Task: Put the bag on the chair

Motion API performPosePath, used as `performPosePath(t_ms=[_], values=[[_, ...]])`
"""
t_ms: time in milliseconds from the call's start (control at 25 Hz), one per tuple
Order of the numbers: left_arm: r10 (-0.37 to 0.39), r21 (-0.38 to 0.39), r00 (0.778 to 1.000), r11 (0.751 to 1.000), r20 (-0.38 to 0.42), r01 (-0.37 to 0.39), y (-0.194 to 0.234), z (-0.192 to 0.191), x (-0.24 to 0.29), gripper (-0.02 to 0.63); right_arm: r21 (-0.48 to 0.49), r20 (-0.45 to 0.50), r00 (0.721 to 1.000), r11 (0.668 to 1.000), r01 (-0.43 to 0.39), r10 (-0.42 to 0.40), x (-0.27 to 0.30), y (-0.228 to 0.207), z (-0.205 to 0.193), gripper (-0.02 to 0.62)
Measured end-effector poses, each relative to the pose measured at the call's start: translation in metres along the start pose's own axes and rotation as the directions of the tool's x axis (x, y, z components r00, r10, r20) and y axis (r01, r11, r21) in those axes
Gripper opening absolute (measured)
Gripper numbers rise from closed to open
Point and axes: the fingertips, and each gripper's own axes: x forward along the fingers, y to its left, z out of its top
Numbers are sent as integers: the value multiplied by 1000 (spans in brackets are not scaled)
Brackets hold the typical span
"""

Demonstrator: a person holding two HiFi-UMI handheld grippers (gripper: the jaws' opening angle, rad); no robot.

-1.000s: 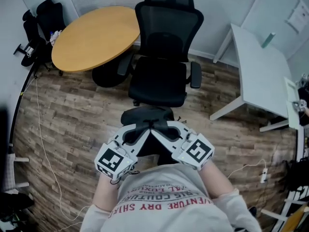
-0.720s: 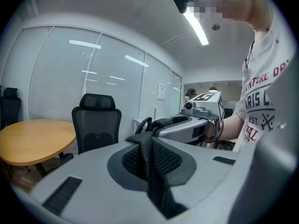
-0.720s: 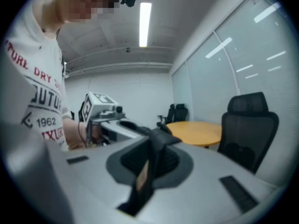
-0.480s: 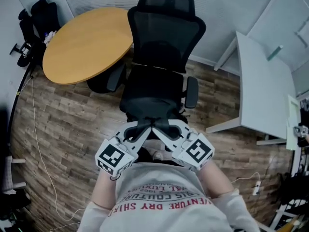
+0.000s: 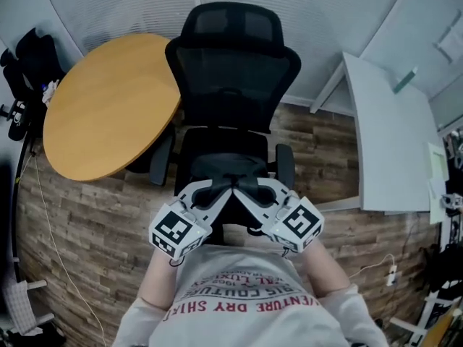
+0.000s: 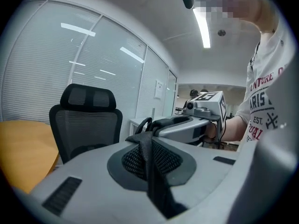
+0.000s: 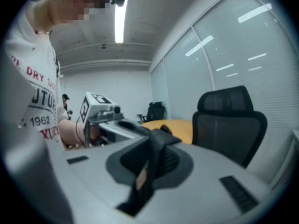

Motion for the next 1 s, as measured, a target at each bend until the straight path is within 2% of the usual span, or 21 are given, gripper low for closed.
performPosePath(t_ms=[200, 520, 640, 800, 1000], values=[[-76, -15, 997, 997, -33, 76, 56, 6, 27, 51, 23, -23, 999, 999, 41, -40, 37, -50, 6, 43], [-157, 13, 984, 987, -81, 158, 121, 7, 65, 51, 96, -66, 989, 986, 137, -131, 83, -119, 3, 43], [-165, 4, 984, 986, -74, 165, 151, 7, 80, 51, 114, -68, 985, 980, 164, -157, 101, -146, 3, 43], [-158, -29, 985, 987, -75, 156, 191, 5, 97, 51, 91, -102, 981, 981, 174, -164, 127, -172, -3, 43], [-165, -64, 979, 985, -120, 159, 224, -12, 121, 51, 126, -145, 975, 974, 187, -168, 150, -205, -22, 43]])
